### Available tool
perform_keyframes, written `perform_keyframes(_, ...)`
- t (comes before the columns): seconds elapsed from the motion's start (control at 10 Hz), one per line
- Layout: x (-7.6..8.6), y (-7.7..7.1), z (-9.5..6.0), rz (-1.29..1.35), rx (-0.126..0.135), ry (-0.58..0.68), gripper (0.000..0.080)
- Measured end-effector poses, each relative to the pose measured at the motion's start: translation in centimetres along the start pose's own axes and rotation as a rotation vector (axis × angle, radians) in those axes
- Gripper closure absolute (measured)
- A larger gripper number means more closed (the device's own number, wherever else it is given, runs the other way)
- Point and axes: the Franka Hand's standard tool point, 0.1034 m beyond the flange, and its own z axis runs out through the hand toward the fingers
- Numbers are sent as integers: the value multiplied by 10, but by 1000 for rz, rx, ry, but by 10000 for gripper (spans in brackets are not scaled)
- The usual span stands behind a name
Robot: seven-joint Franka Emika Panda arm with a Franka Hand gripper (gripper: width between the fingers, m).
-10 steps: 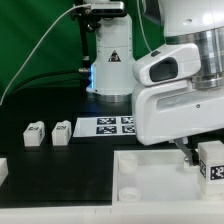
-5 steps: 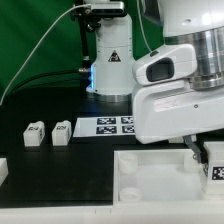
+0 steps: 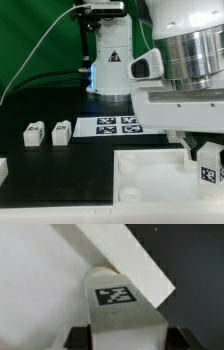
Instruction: Assemble one leg
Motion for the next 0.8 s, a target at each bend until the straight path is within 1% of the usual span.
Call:
perform_keyframes(0.2,0,1,0,105,-2,0,486)
perform_keyframes(0.3,-1,1,0,253,1,-6,486)
perform_keyframes(0.4,-2,2,1,418,9,-19,486)
perform_keyframes(0.5,-3,2,1,512,22,-36,486)
perform_keyframes(0.6,-4,3,1,514,29,-36,486)
perform_keyframes(0.7,-4,3,2,478,29,-37,486)
perform_keyframes(0.8,-8,3,3,419,18,-38,371)
